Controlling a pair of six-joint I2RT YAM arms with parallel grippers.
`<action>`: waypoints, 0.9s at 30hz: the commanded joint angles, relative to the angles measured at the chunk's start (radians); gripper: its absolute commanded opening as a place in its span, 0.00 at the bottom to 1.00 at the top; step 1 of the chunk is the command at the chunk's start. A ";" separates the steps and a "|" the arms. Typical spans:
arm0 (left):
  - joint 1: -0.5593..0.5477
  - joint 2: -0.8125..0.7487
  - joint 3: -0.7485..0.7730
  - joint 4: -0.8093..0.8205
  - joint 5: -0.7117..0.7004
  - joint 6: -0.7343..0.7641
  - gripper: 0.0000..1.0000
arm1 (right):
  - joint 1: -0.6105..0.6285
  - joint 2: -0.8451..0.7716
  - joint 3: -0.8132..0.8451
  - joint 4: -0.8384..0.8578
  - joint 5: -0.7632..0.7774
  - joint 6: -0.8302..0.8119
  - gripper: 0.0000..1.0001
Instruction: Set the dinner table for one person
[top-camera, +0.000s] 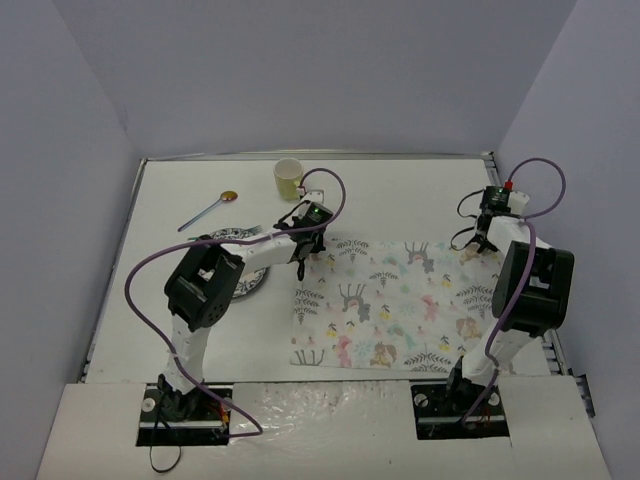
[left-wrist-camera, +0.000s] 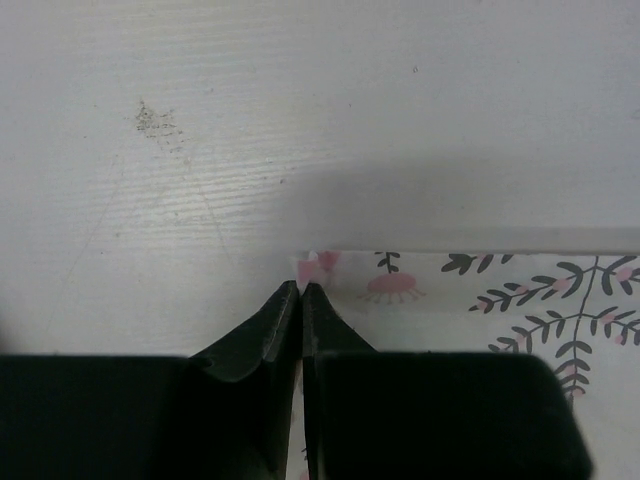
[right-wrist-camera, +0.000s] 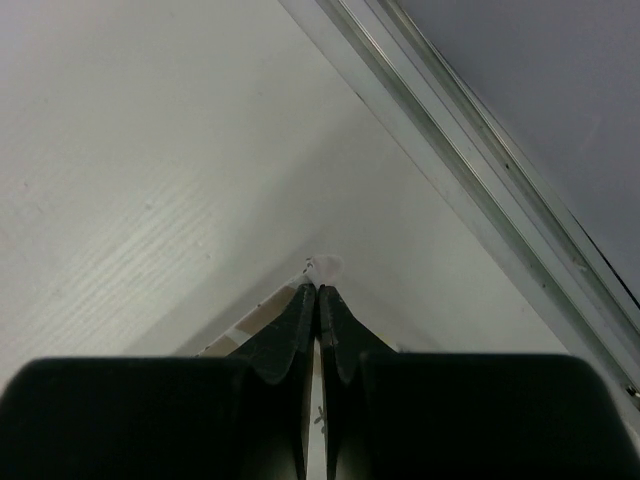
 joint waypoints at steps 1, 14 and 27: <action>0.043 -0.001 0.052 0.028 -0.048 -0.016 0.03 | -0.025 0.073 0.126 0.101 0.045 -0.042 0.01; 0.043 -0.017 0.038 0.040 -0.014 -0.070 0.45 | -0.018 0.133 0.229 0.108 -0.086 -0.094 0.51; -0.075 -0.335 -0.144 -0.043 0.055 -0.018 0.77 | -0.010 -0.209 -0.081 0.150 -0.399 0.049 0.80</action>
